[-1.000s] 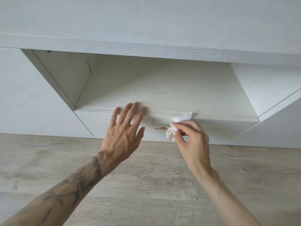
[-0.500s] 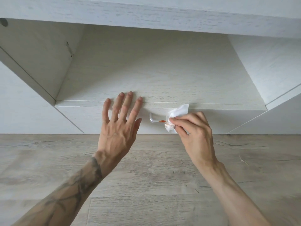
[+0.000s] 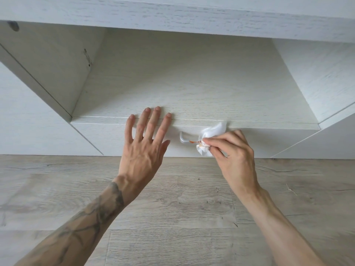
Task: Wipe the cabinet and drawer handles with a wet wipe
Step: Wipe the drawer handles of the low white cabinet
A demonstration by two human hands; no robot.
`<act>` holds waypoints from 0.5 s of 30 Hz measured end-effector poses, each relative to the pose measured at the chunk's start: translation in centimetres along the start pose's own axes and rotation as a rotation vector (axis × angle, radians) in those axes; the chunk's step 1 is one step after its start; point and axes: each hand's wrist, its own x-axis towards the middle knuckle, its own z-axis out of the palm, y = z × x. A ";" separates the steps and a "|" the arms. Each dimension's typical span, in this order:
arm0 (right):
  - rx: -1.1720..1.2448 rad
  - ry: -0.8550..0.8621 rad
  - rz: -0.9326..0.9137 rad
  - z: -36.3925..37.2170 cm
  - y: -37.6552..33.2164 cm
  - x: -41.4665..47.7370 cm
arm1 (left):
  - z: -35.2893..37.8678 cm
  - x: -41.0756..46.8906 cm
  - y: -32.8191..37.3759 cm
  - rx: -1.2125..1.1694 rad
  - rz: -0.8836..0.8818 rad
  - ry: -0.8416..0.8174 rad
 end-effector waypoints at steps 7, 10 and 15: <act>0.021 -0.012 -0.014 0.6 -0.6 0.0 | -0.5 0.2 -0.6 -0.008 0.021 0.005; 0.006 0.014 0.008 0.4 -0.6 0.0 | -1.3 0.6 -1.5 -0.046 0.040 -0.004; 0.043 -0.027 -0.014 1.9 -2.1 0.5 | -1.6 0.5 -1.8 -0.093 -0.032 -0.008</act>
